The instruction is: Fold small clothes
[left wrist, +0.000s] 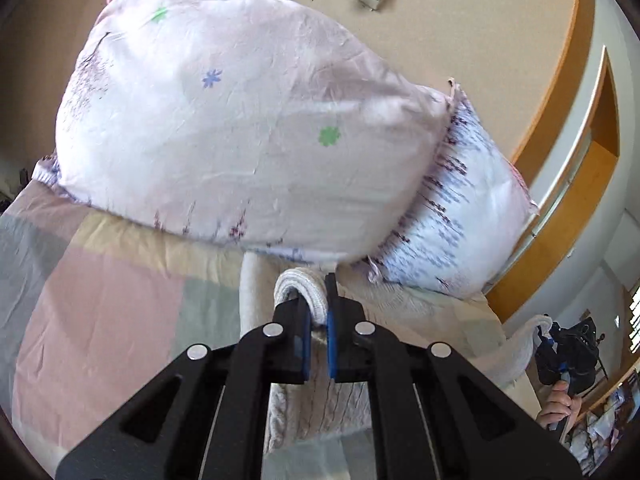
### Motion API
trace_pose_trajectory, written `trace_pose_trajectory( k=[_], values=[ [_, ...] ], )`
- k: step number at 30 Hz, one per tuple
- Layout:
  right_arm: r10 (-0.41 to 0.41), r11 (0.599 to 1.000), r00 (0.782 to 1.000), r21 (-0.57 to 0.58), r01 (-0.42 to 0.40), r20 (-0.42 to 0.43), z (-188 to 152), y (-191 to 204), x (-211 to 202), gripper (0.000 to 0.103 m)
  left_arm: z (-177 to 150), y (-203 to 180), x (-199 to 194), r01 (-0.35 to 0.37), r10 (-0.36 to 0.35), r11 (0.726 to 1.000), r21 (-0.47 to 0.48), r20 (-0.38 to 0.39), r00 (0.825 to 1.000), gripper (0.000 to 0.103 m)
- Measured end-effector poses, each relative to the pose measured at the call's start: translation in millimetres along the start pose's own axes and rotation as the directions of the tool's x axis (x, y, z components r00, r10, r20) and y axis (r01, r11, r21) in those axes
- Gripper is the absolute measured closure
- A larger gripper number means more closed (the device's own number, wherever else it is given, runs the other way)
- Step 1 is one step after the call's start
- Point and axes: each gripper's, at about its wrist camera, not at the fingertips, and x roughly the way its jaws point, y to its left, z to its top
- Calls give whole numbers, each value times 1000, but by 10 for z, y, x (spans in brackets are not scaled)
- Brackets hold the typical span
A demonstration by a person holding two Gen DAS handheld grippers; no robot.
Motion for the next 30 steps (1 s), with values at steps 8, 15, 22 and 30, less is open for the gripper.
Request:
trace_pose_trajectory(
  k=[8,15,22,30],
  values=[
    [-405,903,908,111,416,-111,646,-1059,953,56,-3,87,1228,-91,84,995,-50,-122,989,39],
    [-405,914,910,-68,401,-85,567,-789,459,23,-383,593,1053,-29,-18,984,-176,-261,965,38],
    [-412,911,898,-67,407,-156,434,-899,462,23,-706,671,1301,42,-141,954,-295,-320,937,72],
    [-369,930,918,-65,363,-149,439,-819,207,23,-416,-15,1189,294,-390,849,-439,-146,909,85]
  ],
)
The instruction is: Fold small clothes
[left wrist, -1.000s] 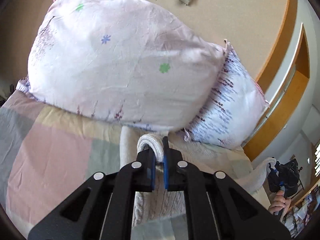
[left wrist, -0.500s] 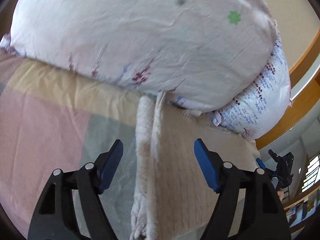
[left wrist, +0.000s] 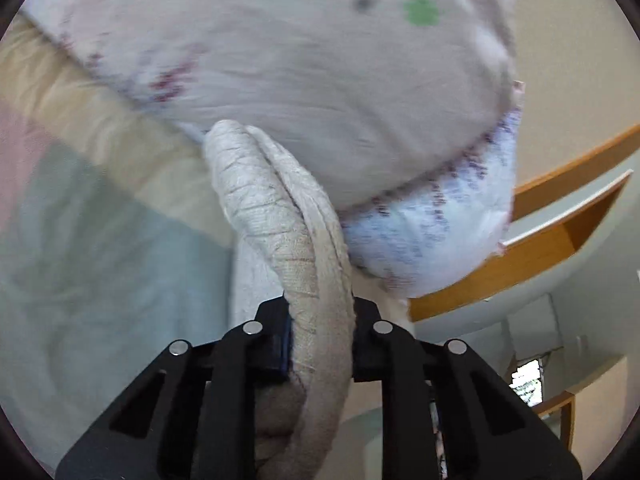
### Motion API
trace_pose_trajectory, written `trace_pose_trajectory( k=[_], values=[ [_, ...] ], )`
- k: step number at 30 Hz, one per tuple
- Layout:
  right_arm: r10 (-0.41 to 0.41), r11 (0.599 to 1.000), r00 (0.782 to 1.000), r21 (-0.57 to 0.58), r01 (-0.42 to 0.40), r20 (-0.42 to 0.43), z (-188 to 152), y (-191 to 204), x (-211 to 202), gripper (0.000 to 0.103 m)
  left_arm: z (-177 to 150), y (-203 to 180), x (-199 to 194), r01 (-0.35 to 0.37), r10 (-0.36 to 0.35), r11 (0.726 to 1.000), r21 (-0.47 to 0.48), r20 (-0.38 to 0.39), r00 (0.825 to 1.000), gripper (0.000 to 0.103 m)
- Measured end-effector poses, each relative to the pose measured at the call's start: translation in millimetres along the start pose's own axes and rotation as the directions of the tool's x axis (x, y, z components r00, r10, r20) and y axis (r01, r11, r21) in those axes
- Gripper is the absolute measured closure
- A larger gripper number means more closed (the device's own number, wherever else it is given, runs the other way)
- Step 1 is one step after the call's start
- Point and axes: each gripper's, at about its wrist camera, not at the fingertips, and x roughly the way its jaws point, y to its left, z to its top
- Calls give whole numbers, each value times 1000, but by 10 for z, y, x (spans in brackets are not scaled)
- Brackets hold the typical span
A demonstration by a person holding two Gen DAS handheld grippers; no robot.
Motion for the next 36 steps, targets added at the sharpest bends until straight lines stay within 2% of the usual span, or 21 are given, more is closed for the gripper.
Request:
trace_pose_trajectory(
  k=[4,7,9,10,11,12,13,14,16,17,18,20,22,24,26,27,28,29,31,34,36],
  values=[
    [-29,999,996,-38,32,83,86,-8,-288,23,-116,-900,770,192,-186,974,118,-60,981,84],
    [-50,999,991,-9,52,125,182,-76,-379,23,-307,-1168,1727,320,-307,946,41,-195,932,79],
    [-87,996,988,2,87,126,269,-135,-399,23,-468,-1147,2228,341,-355,935,-102,-291,888,61],
    [-93,996,990,13,92,108,325,-177,-402,23,-520,-1117,2294,362,-395,918,-160,-305,866,51],
    [-91,996,992,26,89,86,378,-223,-411,21,-529,-1105,2255,378,-411,911,-164,-301,860,43],
    [-81,996,995,41,78,60,441,-268,-419,15,-510,-1090,2124,387,-407,913,-126,-279,870,28],
    [-65,997,997,48,64,41,486,-292,-410,8,-469,-1065,1945,376,-381,924,-68,-238,893,18],
    [-47,997,999,55,46,19,532,-321,-393,7,-410,-1007,1711,328,-322,945,3,-180,930,15],
    [-25,997,998,68,29,-57,621,-374,-260,6,-333,-872,1392,164,-152,981,104,-115,982,12],
    [-43,996,994,78,51,-101,659,-396,-157,6,-309,-795,1313,47,-30,988,147,-114,993,12],
    [-65,993,990,85,76,-124,684,-414,-82,6,-314,-695,1278,-43,65,985,170,-131,989,12],
    [-88,987,982,121,109,-169,738,-469,104,7,-359,-464,1269,-137,171,975,176,-193,966,13],
    [-65,980,972,169,105,-225,754,-527,293,10,-473,-356,1374,-164,206,970,178,-250,946,13],
    [-62,978,963,176,112,-264,727,-520,450,14,-569,-335,1492,-174,225,965,198,-271,936,13],
    [-72,984,961,139,112,-269,693,-450,498,29,-649,-383,1548,-183,239,954,239,-230,943,13],
    [-60,986,956,134,103,-289,657,-428,536,49,-677,-382,1571,-177,234,954,240,-231,944,14],
    [-50,987,943,127,97,-328,588,-434,597,65,-680,-378,1627,-161,211,963,218,-231,950,25],
    [-48,988,942,121,93,-332,536,-416,630,65,-691,-360,1667,-152,196,969,194,-230,953,30],
    [-63,993,952,78,90,-299,473,-308,602,71,-683,-345,1673,-136,176,974,181,-226,958,57],
    [21,999,961,31,-13,-274,341,-25,447,73,-615,-350,1413,-2,42,989,146,-275,961,66],
    [82,996,954,-11,-89,-287,207,171,381,74,-629,-404,1027,25,31,976,218,-249,968,65]
  ],
)
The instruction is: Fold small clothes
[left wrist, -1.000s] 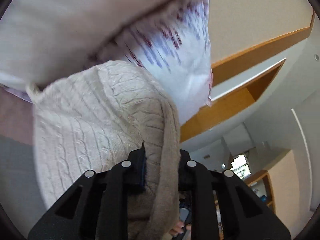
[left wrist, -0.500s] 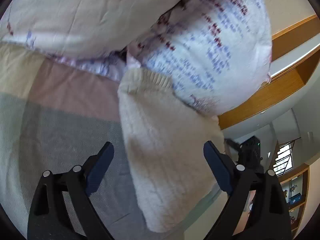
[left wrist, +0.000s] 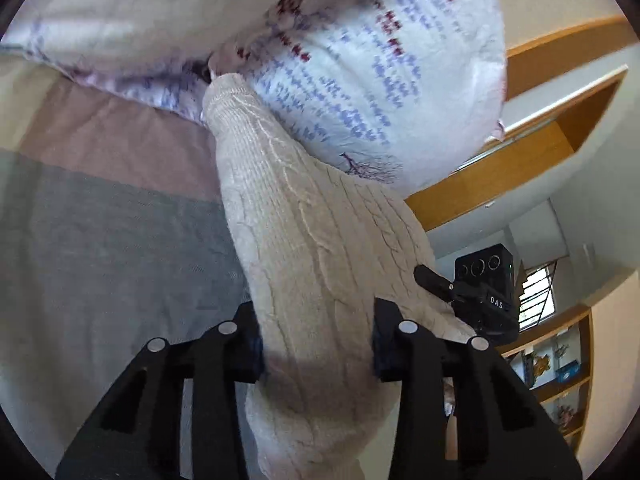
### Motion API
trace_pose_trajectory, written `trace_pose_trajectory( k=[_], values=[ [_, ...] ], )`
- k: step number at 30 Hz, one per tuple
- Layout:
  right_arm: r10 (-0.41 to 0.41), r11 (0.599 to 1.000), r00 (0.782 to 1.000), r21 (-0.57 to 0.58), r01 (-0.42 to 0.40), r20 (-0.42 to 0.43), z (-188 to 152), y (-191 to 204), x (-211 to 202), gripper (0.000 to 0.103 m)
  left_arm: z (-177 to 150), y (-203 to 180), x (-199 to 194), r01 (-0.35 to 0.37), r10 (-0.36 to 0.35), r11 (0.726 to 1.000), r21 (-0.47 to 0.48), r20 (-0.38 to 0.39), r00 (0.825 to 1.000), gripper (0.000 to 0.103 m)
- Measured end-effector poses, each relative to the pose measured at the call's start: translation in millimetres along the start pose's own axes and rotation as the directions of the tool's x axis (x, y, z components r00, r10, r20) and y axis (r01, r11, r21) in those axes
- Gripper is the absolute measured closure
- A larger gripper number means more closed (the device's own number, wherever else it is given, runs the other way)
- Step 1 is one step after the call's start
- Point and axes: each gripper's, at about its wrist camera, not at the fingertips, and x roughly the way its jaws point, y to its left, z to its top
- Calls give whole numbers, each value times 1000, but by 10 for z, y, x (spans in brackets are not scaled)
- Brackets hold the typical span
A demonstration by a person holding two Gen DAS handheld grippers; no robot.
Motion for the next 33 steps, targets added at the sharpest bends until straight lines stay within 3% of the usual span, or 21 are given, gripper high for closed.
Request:
trace_pose_trajectory(
  k=[2,3,5,6,9,12,16,20,21,22,24,26,27,29,30,32,33],
  values=[
    [12,996,1000,-85,-14,-29,-184,179,101,74,-117,-9,-322,-45,43,996,80,26,999,60],
    [-24,992,999,-121,18,-48,-261,225,198,71,-157,7,-420,-111,109,987,114,27,994,53],
    [-177,971,981,-177,161,-76,-373,212,398,65,-228,57,-581,-279,272,946,167,61,960,49],
    [-215,967,975,-151,205,-56,-384,159,380,58,-264,54,-696,-328,314,927,183,101,944,49],
    [-129,990,990,-50,132,64,-445,125,9,58,-392,-84,-1128,-342,294,912,228,218,931,33],
    [-100,981,978,-144,127,181,-638,353,-395,57,-569,-349,-1250,-297,223,901,317,250,942,29],
    [-172,975,976,-118,188,133,-532,415,-284,57,-776,-747,-749,-257,196,852,456,176,965,29],
    [-207,978,978,-35,207,20,-213,207,219,57,-940,-968,-161,-310,272,747,588,155,950,29],
    [-204,979,979,-21,204,-14,-197,183,330,67,-952,-924,-79,-324,295,738,592,149,944,29],
    [-233,972,972,-32,232,-34,-154,147,465,86,-953,-870,-24,-324,308,741,588,131,942,29],
    [-278,959,961,-53,278,-1,-90,132,507,88,-991,-762,10,-285,299,765,577,74,951,31],
    [-281,960,959,22,280,40,13,16,467,95,-1030,-712,23,-271,299,767,582,50,953,35],
    [-308,951,949,40,306,67,67,-36,426,101,-1044,-717,44,-269,300,763,587,47,953,35],
    [-426,905,898,68,421,107,126,-122,374,103,-1076,-730,53,-275,313,754,596,41,949,36],
    [-436,900,892,52,433,116,109,-136,332,103,-1083,-734,51,-272,312,753,600,39,949,36],
    [-348,937,928,42,346,134,11,-120,182,103,-1100,-737,3,-260,295,759,596,41,955,36],
    [-289,957,946,33,288,148,-77,-80,59,98,-1082,-727,-1,-252,282,770,586,42,958,36]
  ],
)
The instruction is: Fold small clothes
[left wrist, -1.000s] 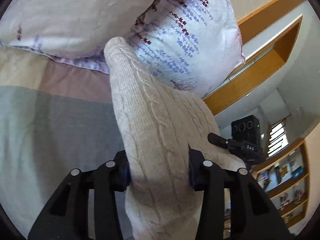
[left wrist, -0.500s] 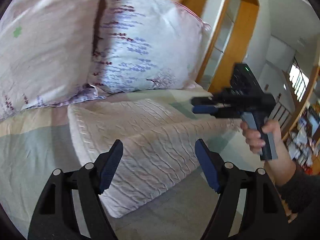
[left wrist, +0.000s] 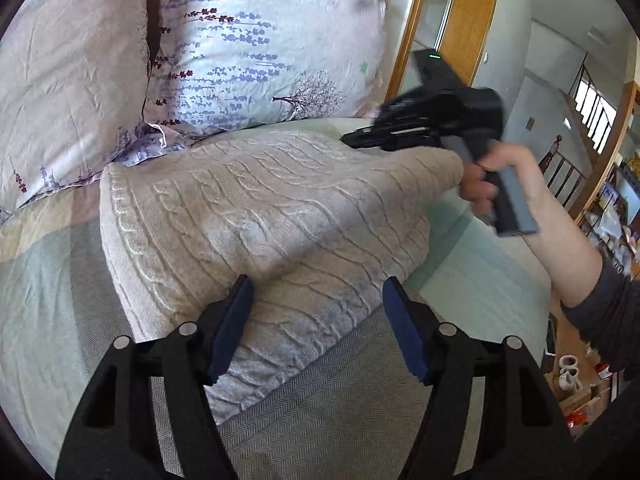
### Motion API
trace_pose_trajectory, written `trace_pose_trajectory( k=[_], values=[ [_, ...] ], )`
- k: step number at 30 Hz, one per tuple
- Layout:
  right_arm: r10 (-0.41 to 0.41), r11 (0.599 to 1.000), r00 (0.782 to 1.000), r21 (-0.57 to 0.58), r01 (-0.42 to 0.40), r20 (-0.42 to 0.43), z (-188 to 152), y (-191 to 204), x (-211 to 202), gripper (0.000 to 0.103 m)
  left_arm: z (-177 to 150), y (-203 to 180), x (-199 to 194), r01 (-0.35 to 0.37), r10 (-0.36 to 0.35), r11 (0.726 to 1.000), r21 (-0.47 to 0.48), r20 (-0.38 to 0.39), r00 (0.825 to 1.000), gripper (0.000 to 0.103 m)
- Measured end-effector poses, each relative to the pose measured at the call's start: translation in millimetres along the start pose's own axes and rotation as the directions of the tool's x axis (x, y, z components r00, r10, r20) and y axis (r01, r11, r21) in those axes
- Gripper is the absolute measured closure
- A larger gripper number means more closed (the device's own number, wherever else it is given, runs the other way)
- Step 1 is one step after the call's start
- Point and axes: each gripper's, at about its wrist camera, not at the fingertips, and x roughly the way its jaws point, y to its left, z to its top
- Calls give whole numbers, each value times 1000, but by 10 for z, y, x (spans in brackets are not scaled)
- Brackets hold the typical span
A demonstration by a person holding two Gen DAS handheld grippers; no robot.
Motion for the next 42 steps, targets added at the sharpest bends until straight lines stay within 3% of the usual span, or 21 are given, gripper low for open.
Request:
trace_pose_trajectory(
  k=[2,3,4,7,10,11,12,16,18,21,23,25,26,29,30,31,32,34,39,41,42],
  values=[
    [128,992,992,-14,-127,23,-194,8,-353,72,-5,32,-26,27,-27,999,-34,17,1000,36],
    [168,986,985,-23,-168,36,-281,11,-492,51,-6,33,-43,33,-32,998,-44,20,999,36],
    [216,976,975,-48,-214,42,-404,30,-650,46,-6,40,-52,36,-35,998,-50,23,999,36],
    [257,958,966,-132,-253,12,-690,122,-905,46,-30,6,-79,24,-24,999,-25,20,1000,36],
    [202,954,979,-223,-201,-16,-834,273,-829,52,-74,-46,-85,-6,6,1000,27,1,1000,36],
    [174,956,984,-233,-177,-33,-826,309,-729,66,-87,-57,-82,-14,14,999,40,-8,1000,36],
    [148,961,987,-225,-160,-67,-845,331,-652,90,-101,-61,-85,-18,18,999,47,-18,1000,36],
    [63,994,990,-78,-73,-124,-966,1,-483,92,-182,-83,-105,-9,14,997,80,-58,998,36],
    [76,997,990,7,-76,-119,-980,-213,-503,92,-231,-82,-103,-5,13,995,101,-83,996,40],
    [113,993,989,-24,-115,-91,-963,-147,-616,90,-231,-53,-182,18,-14,998,55,-78,997,43],
    [145,988,987,-45,-149,-75,-910,-28,-720,82,-227,-83,-293,68,-68,998,9,-41,997,41],
    [191,981,981,-34,-193,-37,-795,21,-796,39,-231,-162,-367,91,-91,996,24,5,996,30],
    [202,979,979,-20,-202,-13,-724,23,-790,35,-233,-232,-377,74,-76,995,59,28,997,28],
    [196,981,979,12,-195,-50,-493,66,-540,35,-215,-307,-245,21,-22,994,110,6,1000,26],
    [201,980,974,20,-200,-103,-454,96,-391,46,-211,-287,-190,22,-20,994,105,-15,1000,26],
    [204,979,968,16,-204,-146,-436,129,-281,85,-220,-261,-138,23,-19,995,100,-35,999,26],
    [158,986,972,-19,-164,-173,-436,168,-174,92,-240,-225,-81,16,-10,995,99,-61,998,27],
    [4,996,994,-88,-14,-113,-454,195,-112,92,-261,-154,-19,18,-10,996,87,-96,995,39],
    [-18,1000,996,10,19,-89,-374,22,-34,90,-251,-41,-56,32,-29,999,35,-91,995,49],
    [-28,999,998,-25,27,-57,-435,69,-172,79,-270,-26,-139,32,-32,999,-5,-79,996,47],
    [-33,999,999,-39,32,-23,-464,86,-263,65,-283,-23,-190,38,-40,999,-27,-67,997,39]
  ],
)
